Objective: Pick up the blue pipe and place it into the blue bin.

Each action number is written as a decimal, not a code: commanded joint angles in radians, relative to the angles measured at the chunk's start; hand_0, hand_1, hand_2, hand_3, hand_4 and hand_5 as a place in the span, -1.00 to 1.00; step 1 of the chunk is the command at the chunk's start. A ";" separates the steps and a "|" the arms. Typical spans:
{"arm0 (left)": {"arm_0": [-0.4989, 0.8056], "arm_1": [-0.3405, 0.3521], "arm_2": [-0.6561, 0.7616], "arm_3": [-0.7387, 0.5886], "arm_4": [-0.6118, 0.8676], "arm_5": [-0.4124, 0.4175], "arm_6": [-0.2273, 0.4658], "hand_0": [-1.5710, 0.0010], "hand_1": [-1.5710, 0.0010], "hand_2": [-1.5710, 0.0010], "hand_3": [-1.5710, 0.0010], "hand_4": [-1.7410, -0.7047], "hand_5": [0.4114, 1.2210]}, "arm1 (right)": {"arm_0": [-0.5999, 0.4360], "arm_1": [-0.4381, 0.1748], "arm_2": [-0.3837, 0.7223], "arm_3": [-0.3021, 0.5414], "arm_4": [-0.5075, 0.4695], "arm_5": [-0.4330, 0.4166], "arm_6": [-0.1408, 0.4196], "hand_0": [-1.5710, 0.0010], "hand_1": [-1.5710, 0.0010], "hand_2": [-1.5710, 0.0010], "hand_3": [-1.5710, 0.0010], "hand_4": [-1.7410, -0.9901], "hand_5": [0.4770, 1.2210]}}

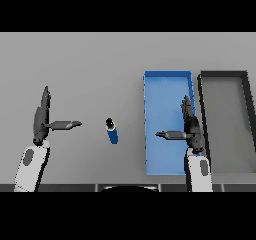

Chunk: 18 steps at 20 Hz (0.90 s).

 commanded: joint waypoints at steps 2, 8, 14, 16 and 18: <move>-0.003 -0.003 -0.002 0.000 -0.002 0.002 -0.004 1.00 1.00 1.00 1.00 0.07 -0.52 | -0.002 -0.003 -0.003 0.002 -0.003 0.001 0.002 1.00 1.00 1.00 1.00 0.30 -0.67; 0.027 0.092 -0.028 0.016 0.033 -0.201 -0.082 1.00 1.00 1.00 1.00 0.07 -0.52 | 0.070 -0.110 0.037 -0.045 0.082 0.053 -0.073 1.00 1.00 1.00 1.00 0.30 -0.68; 0.034 0.162 -0.059 0.021 0.034 -0.348 -0.138 1.00 1.00 1.00 1.00 0.10 -0.52 | 0.100 -0.144 0.097 -0.112 0.170 0.056 -0.025 1.00 1.00 1.00 1.00 0.37 -0.68; 0.048 0.199 -0.078 0.002 0.040 -0.417 -0.154 1.00 1.00 1.00 1.00 0.11 -0.54 | 0.113 -0.149 0.091 -0.113 0.151 0.070 -0.042 1.00 1.00 1.00 1.00 0.37 -0.68; 0.077 0.207 -0.123 -0.047 0.040 -0.468 -0.138 1.00 1.00 1.00 1.00 0.08 -0.57 | 0.098 -0.161 0.085 -0.096 0.149 0.079 -0.054 1.00 1.00 1.00 1.00 0.37 -0.67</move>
